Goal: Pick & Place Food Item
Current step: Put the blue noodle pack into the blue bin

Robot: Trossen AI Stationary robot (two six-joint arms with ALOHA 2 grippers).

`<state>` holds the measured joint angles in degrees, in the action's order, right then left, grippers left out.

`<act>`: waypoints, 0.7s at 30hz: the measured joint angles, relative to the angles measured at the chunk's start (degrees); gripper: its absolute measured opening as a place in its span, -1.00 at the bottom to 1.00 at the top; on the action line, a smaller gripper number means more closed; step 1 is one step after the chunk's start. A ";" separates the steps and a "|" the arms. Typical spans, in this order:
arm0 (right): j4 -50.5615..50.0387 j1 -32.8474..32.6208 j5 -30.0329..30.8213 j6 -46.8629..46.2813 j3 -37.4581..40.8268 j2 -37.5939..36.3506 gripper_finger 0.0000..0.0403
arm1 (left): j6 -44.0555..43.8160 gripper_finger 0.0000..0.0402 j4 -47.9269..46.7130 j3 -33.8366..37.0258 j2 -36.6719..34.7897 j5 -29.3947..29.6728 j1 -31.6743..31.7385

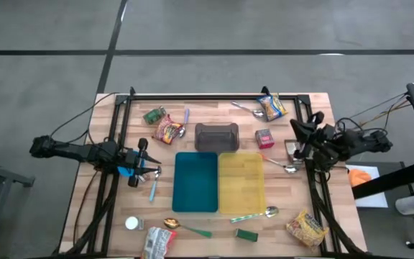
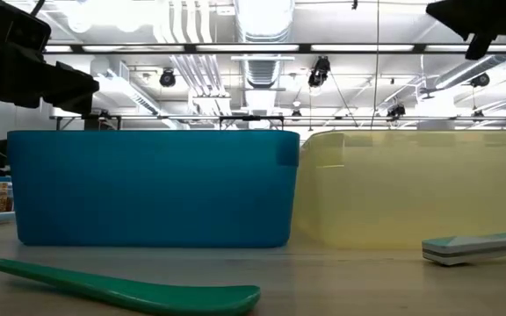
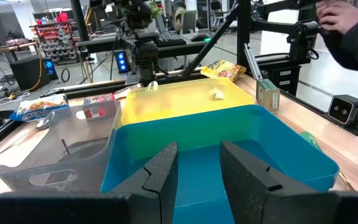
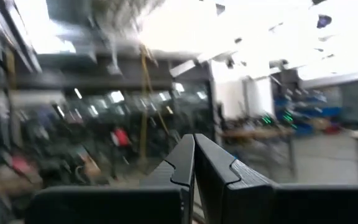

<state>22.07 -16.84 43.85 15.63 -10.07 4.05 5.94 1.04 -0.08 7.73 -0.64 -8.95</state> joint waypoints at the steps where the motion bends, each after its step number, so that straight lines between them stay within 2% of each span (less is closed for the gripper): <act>1: -2.73 0.00 1.43 -0.07 -1.41 0.97 -0.96 | 0.02 -0.40 0.02 0.00 0.00 0.00 0.00; 4: -7.49 0.00 5.14 -0.34 -5.36 4.43 -0.96 | 0.00 -0.40 0.02 0.00 0.00 0.00 0.00; 7: -9.50 -0.02 5.84 -4.40 -8.84 8.56 -0.96 | 0.00 -0.40 0.02 0.00 0.00 0.00 0.00; 14: -25.75 -0.04 5.17 -27.08 -14.62 17.83 -0.96 | 0.00 -0.40 0.02 0.00 0.00 0.00 0.00; 17: -27.35 -0.04 5.17 -33.66 -15.04 21.79 -0.96 | -0.02 -0.40 0.02 0.00 0.00 0.00 0.00; 21: -27.37 -0.04 5.17 -34.99 -14.69 26.05 -0.96 | -0.02 -0.40 0.02 0.00 0.00 0.00 0.00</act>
<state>-5.30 -16.88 49.01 -19.35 -24.76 30.09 5.91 1.06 -0.08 7.73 -0.64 -8.95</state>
